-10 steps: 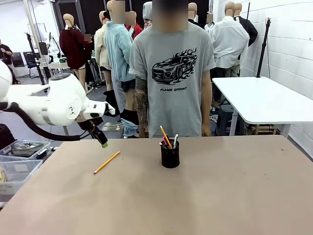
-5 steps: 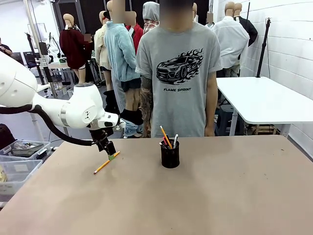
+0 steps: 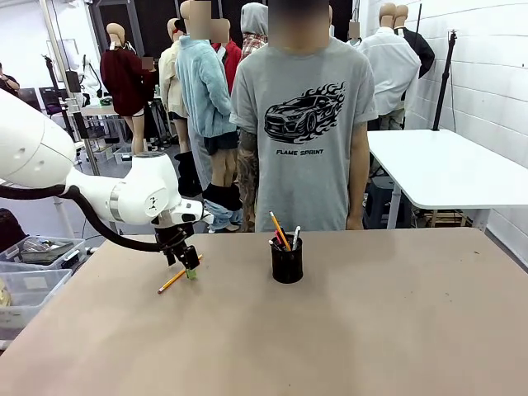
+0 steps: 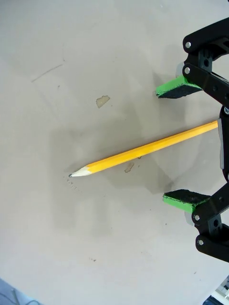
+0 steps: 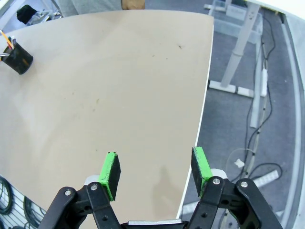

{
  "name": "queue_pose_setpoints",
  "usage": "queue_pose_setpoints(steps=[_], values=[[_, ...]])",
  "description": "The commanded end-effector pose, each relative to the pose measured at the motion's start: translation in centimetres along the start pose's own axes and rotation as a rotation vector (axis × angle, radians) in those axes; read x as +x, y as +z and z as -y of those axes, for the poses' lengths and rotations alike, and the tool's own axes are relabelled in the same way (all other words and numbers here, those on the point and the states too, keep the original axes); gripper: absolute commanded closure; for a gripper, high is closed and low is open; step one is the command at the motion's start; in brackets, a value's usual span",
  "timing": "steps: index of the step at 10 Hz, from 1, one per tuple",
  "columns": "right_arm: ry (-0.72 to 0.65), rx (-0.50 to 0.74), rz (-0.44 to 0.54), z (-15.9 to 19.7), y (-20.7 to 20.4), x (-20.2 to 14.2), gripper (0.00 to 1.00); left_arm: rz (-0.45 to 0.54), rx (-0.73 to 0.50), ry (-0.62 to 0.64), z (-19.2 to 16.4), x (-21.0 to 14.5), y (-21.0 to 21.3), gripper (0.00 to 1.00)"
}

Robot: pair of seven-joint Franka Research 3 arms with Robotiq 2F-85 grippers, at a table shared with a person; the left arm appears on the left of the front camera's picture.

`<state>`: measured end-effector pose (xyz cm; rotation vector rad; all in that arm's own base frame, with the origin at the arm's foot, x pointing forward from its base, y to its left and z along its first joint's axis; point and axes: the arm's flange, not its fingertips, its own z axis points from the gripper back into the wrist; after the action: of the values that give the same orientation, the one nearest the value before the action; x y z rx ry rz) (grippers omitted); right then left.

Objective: Place the pens into the pen holder.
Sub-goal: Pick up a writing instrument from the table and place it into the Pen holder.

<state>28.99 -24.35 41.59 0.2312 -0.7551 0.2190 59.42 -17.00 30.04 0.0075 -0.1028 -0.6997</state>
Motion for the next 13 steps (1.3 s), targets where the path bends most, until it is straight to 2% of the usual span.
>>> queue_pose_setpoints(steps=[1, 2, 6, 7, 11, 13], values=[[0.011, 0.007, -0.004, 0.1, 0.0, 0.0, 0.25, -0.011, -0.002, 0.026, -0.1, 0.5, -0.1, 0.0], [0.011, 0.007, -0.004, 0.1, 0.0, 0.0, 0.25, -0.004, 0.007, 0.011, 0.2, 0.3, 0.1, 0.15], [0.011, 0.007, -0.004, 0.1, 0.0, 0.0, 0.25, -0.017, 0.016, -0.002, 0.6, 0.1, 0.1, 0.91], [0.011, 0.007, -0.004, 0.1, 0.0, 0.0, 0.25, -0.025, 0.002, 0.0, 0.5, 0.0, 0.0, 1.0], [0.011, 0.007, -0.004, 0.1, 0.0, 0.0, 0.25, -0.055, -0.01, -0.008, 0.7, -0.1, -1.0, 1.0], [0.011, 0.007, -0.004, 0.1, 0.0, 0.0, 0.25, -0.002, -0.039, -0.03, 0.6, -0.5, 0.1, 1.0]])
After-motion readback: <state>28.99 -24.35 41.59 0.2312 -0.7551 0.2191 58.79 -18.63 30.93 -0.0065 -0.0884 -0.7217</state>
